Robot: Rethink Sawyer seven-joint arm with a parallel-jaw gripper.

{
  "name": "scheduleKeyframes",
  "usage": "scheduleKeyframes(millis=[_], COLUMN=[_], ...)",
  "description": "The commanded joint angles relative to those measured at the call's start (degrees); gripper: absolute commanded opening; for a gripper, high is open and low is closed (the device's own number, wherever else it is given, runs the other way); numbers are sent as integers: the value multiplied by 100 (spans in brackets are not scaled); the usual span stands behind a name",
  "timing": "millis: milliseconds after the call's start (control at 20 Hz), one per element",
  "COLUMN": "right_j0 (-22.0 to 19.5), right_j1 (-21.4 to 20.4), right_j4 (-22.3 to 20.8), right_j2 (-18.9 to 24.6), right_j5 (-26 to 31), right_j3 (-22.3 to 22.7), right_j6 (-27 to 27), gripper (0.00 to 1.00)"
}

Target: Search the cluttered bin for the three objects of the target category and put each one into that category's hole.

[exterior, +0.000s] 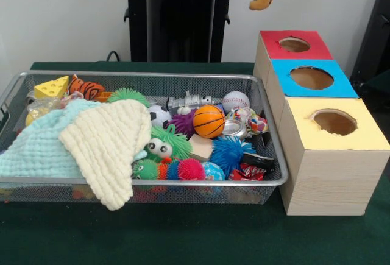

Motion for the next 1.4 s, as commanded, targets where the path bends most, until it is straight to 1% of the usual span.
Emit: scheduleKeyframes(millis=[50,200,350,600,700,950,1100,1400], right_j0=[-275,-353,-371,-418,-429,-491,-514,-486], right_j1=[480,563,606,590,644,848,882,737], right_j4=[515,590,645,697,732,832,865,835], right_j2=[310,276,289,381,335,52,-4,218], right_j5=[-169,-269,-246,-286,-324,-654,-740,-645], right_j3=[-691,-647,-633,-584,-560,-552,-542,-507], right_j6=[1868,1923,1966,2061,2100,2159,2194,2280], gripper=[0,0,0,0,0,0,0,0])
